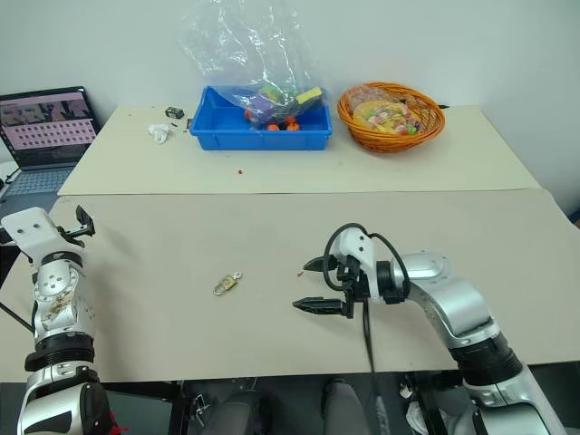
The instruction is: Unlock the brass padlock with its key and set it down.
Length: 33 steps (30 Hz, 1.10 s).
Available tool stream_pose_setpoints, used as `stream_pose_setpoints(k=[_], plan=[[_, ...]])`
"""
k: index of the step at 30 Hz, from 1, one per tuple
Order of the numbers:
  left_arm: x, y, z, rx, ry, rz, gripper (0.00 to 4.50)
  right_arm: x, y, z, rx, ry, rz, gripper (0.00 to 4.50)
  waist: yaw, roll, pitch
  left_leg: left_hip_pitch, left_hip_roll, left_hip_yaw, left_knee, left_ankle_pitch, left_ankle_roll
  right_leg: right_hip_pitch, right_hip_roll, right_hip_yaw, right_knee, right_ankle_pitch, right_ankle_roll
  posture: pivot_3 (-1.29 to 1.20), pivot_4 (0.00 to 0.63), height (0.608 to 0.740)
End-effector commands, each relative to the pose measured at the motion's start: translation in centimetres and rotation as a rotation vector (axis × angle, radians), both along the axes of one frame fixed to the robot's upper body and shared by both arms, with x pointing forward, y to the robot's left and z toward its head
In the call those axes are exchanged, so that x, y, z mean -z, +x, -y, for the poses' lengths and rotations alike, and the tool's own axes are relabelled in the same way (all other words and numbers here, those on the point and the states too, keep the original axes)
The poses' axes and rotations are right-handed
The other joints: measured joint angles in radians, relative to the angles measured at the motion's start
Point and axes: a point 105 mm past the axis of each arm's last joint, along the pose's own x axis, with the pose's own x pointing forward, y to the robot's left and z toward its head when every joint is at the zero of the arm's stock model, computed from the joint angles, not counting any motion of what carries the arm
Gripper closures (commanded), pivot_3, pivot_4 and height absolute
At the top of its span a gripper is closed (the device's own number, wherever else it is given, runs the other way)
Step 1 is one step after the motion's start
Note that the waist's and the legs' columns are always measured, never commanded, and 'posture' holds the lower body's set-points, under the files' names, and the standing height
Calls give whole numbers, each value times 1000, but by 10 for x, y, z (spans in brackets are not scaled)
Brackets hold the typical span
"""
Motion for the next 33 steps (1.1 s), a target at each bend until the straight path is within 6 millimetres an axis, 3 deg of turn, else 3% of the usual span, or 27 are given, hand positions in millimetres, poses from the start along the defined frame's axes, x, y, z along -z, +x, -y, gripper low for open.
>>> stream_pose_setpoints(k=[1, 5, 9, 14, 19, 25, 33], plan=[[-16, 8, 22, 160, 95, 0, 29, -16, 5, -5, -7, 29, 73, 0, 2, 0, 0, 0, 0, 0, 0, 0, 0, 0, 0, 0, 0, 0, 0, 0, 150, 728], [-13, -6, 90, 599, 197, -54, 29, -17, 8, -6, 6, 28, 80, 0, -2, 0, 0, -2, 0, 0, -1, -1, 1, 0, -1, 0, 1, 0, 0, 0, 150, 728], [-16, -32, 108, 730, 223, -108, 29, -13, 12, -3, 32, 15, 81, 0, -6, 0, 0, -2, 2, 0, -1, -2, 2, -2, -1, 0, 0, 0, 0, 0, 150, 728], [-25, -53, 149, 963, 297, -128, 29, -2, 14, 2, 62, -3, 70, 0, 0, 1, 1, -1, 2, 1, -1, -2, 2, -1, 0, 0, -1, -1, -1, 0, 150, 728], [-6, -81, 207, 1249, 299, -188, 29, 9, 18, 2, 105, -13, 55, 0, -3, 1, 1, 1, 1, 1, -1, -1, 2, 1, 0, 0, 0, -1, -1, 0, 150, 728], [22, -82, 216, 1300, 262, -278, 29, 7, 13, 0, 127, 20, 53, 0, -3, 1, 1, 0, 2, 1, -1, -1, 2, 0, 1, 0, -1, -1, -1, 0, 150, 728], [41, -78, 214, 1324, 233, -375, 29, 0, 8, 3, 156, 63, 53, 0, -3, 1, 1, 1, 2, 1, -1, -1, 2, 0, 1, 0, -1, -1, -1, 0, 150, 728]])
